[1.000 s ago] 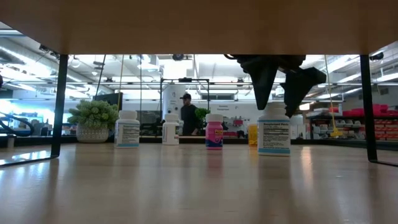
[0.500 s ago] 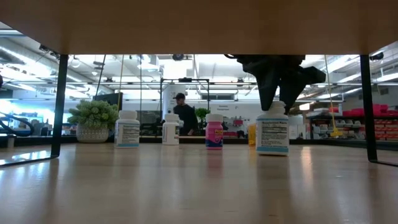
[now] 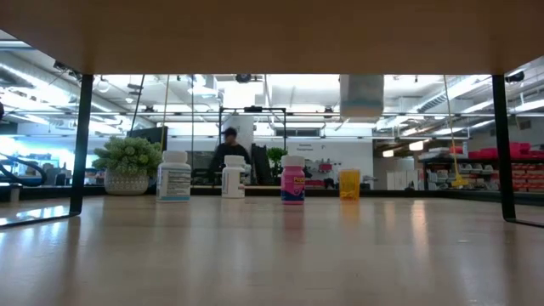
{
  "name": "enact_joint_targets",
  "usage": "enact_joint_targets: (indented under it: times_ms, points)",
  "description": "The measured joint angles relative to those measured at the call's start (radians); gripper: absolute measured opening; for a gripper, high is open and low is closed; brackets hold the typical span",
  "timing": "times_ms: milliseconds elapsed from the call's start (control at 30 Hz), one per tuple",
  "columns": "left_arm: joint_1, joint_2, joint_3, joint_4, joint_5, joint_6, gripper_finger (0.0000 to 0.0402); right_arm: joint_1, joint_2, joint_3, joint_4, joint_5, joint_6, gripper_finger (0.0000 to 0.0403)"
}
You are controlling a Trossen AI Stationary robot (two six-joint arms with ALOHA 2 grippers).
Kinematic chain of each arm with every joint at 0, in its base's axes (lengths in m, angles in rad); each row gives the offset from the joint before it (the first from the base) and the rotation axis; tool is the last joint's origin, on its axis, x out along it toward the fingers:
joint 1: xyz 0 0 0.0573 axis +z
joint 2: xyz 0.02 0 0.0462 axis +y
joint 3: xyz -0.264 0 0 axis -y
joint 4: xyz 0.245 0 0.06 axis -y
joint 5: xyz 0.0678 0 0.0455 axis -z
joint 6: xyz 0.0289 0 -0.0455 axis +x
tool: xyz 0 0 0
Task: Pick and place medicine bottles onto shelf by color
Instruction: Put the bottom white blue pill bottle on the shelf
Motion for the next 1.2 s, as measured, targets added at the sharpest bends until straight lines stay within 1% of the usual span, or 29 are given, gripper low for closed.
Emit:
enact_joint_targets:
  times_ms: [233,367,500,633,767,933,1033,1200]
  points:
    - [0.0,0.0,0.0,0.0,0.0,0.0,0.0209,0.059,0.0,0.174,-0.203,0.0,0.088,0.0185]
    - [0.0,0.0,0.0,0.0,0.0,0.004,0.0206,0.12,-0.002,0.23,-0.241,0.0,0.178,0.0185]
    - [0.0,0.0,0.0,0.0,0.0,0.008,0.0208,0.207,-0.002,0.228,-0.233,0.0,0.259,0.0185]
    - [0.0,0.0,0.0,0.0,0.0,0.015,0.0205,0.294,-0.001,0.205,-0.235,0.006,0.295,0.0186]
    - [0.0,0.0,0.0,0.0,0.0,0.026,0.0202,0.351,-0.001,0.203,-0.244,0.036,0.32,0.0186]
    - [0.0,0.0,0.0,0.0,0.0,0.035,0.0203,0.367,-0.001,0.203,-0.248,0.097,0.324,0.0186]
    - [0.0,0.0,0.0,0.0,0.0,0.035,0.02,0.366,-0.001,0.203,-0.247,0.115,0.322,0.0186]
    - [0.0,0.0,0.0,-0.002,0.0,0.03,0.0197,0.369,-0.001,0.203,-0.237,0.102,0.322,0.0186]
